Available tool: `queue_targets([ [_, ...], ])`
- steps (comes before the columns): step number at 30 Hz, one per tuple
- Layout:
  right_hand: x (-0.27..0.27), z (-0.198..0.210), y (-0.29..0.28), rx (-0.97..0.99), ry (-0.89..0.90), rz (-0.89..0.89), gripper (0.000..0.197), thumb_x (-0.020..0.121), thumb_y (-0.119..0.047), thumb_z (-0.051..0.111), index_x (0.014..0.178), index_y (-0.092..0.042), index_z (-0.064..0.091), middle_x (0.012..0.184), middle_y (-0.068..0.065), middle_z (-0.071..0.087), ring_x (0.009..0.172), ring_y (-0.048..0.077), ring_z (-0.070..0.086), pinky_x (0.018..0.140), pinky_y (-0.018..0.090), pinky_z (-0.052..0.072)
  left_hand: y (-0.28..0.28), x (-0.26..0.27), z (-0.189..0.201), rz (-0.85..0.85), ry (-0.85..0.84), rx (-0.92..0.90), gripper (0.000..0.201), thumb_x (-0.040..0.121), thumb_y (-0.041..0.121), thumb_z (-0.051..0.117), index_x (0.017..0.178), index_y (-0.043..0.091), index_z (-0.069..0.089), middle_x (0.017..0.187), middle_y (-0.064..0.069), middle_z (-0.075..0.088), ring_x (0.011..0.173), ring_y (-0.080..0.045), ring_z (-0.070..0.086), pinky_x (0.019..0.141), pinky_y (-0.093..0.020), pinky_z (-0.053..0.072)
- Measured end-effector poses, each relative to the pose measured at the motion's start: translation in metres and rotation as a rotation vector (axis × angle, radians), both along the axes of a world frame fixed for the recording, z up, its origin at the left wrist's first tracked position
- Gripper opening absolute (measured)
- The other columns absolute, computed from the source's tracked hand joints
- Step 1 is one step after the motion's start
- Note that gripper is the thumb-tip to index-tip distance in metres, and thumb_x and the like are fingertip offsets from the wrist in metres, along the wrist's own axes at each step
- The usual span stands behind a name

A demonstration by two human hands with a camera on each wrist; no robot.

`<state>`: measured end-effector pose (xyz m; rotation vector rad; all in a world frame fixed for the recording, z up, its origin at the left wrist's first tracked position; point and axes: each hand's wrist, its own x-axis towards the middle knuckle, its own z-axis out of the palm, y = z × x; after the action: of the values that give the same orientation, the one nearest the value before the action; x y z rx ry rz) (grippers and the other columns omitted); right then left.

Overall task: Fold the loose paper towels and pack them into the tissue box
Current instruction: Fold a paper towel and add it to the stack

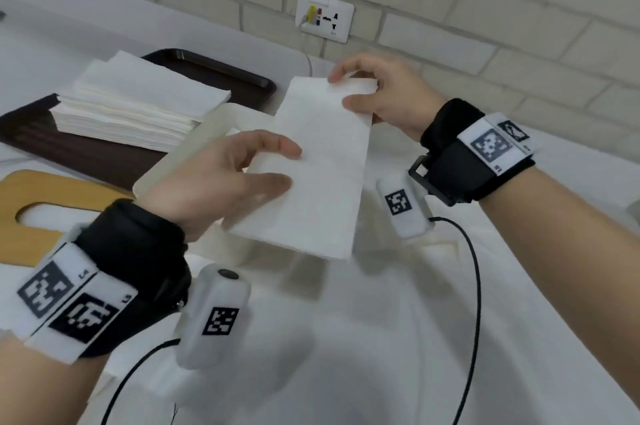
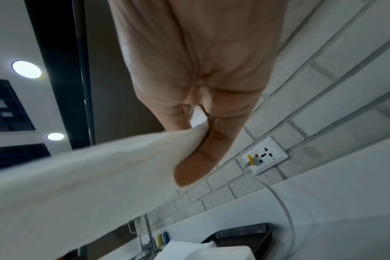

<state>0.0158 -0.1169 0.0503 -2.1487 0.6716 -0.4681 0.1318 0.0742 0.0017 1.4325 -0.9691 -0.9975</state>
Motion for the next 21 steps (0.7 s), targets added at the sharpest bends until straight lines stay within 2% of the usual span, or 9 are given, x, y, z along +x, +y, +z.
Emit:
queue_targets([
  [2, 0.019, -0.003, -0.001, -0.118, 0.061, 0.035, 0.023, 0.087, 0.004, 0.052, 0.094, -0.014, 0.063, 0.083, -0.008, 0.055, 0.057, -0.005, 0.051, 0.053, 0.008, 0.043, 0.007, 0.013, 0.001, 0.066, -0.066, 0.042, 0.021, 0.072, 0.018, 0.072, 0.092, 0.026, 0.07, 0.088, 0.001, 0.065, 0.072, -0.011, 0.058, 0.067, -0.021, 0.045],
  [4, 0.041, -0.007, -0.003, -0.254, 0.128, 0.05, 0.024, 0.086, 0.002, 0.051, 0.097, -0.011, 0.067, 0.095, -0.004, 0.061, 0.066, -0.009, 0.053, 0.058, 0.005, 0.038, 0.01, 0.026, 0.001, 0.158, -0.139, 0.06, 0.02, 0.077, 0.016, 0.074, 0.095, 0.026, 0.07, 0.093, 0.004, 0.065, 0.068, -0.003, 0.058, 0.064, -0.01, 0.044],
  [6, 0.063, -0.012, -0.006, -0.384, 0.204, 0.054, 0.028, 0.085, 0.002, 0.05, 0.103, -0.011, 0.067, 0.116, 0.003, 0.059, 0.099, 0.006, 0.054, 0.071, 0.009, 0.035, 0.009, 0.04, -0.001, 0.259, -0.259, 0.102, 0.023, 0.081, 0.011, 0.068, 0.099, 0.025, 0.068, 0.09, 0.007, 0.062, 0.056, 0.004, 0.058, 0.053, -0.002, 0.041],
  [7, 0.073, -0.015, -0.008, -0.449, 0.248, 0.055, 0.03, 0.085, 0.003, 0.049, 0.106, -0.012, 0.066, 0.122, 0.004, 0.056, 0.11, 0.014, 0.051, 0.076, 0.011, 0.032, 0.008, 0.046, -0.002, 0.292, -0.329, 0.14, 0.025, 0.081, 0.01, 0.068, 0.101, 0.026, 0.066, 0.089, 0.007, 0.062, 0.059, 0.001, 0.059, 0.054, -0.004, 0.042],
  [9, 0.091, -0.022, -0.008, -0.552, 0.366, 0.079, 0.033, 0.086, 0.003, 0.047, 0.11, -0.012, 0.064, 0.127, 0.006, 0.052, 0.117, 0.021, 0.047, 0.084, 0.016, 0.032, 0.005, 0.057, -0.008, 0.304, -0.482, 0.255, 0.032, 0.08, 0.011, 0.068, 0.108, 0.026, 0.063, 0.099, 0.001, 0.063, 0.081, -0.012, 0.06, 0.073, -0.015, 0.044],
  [11, 0.105, -0.031, -0.006, -0.604, 0.491, 0.134, 0.034, 0.087, 0.002, 0.046, 0.115, -0.011, 0.061, 0.131, 0.008, 0.048, 0.12, 0.025, 0.046, 0.091, 0.021, 0.033, -0.001, 0.064, -0.017, 0.282, -0.588, 0.369, 0.04, 0.079, 0.01, 0.069, 0.116, 0.022, 0.061, 0.115, -0.004, 0.059, 0.096, -0.019, 0.054, 0.083, -0.024, 0.038],
  [15, 0.123, -0.05, 0.002, -0.633, 0.761, 0.213, 0.04, 0.09, 0.001, 0.045, 0.128, -0.011, 0.053, 0.14, 0.011, 0.04, 0.126, 0.026, 0.042, 0.099, 0.025, 0.033, -0.013, 0.066, -0.034, 0.231, -0.738, 0.576, 0.048, 0.079, 0.008, 0.068, 0.123, 0.02, 0.055, 0.117, 0.0, 0.046, 0.097, -0.015, 0.043, 0.079, -0.024, 0.036],
  [19, 0.132, -0.069, 0.011, -0.691, 0.961, 0.284, 0.037, 0.093, -0.003, 0.043, 0.128, -0.006, 0.051, 0.135, 0.014, 0.047, 0.121, 0.028, 0.049, 0.097, 0.028, 0.04, -0.021, 0.063, -0.043, 0.113, -0.85, 0.742, 0.059, 0.072, 0.011, 0.075, 0.126, 0.018, 0.053, 0.117, -0.003, 0.049, 0.101, -0.02, 0.049, 0.079, -0.027, 0.043],
  [21, 0.135, -0.078, 0.014, -0.714, 1.017, 0.303, 0.026, 0.09, -0.01, 0.05, 0.113, -0.004, 0.06, 0.124, 0.013, 0.058, 0.107, 0.029, 0.058, 0.089, 0.034, 0.048, -0.025, 0.06, -0.044, 0.056, -0.965, 0.781, 0.056, 0.075, 0.016, 0.074, 0.127, 0.017, 0.053, 0.12, -0.004, 0.053, 0.109, -0.023, 0.051, 0.086, -0.028, 0.044],
])
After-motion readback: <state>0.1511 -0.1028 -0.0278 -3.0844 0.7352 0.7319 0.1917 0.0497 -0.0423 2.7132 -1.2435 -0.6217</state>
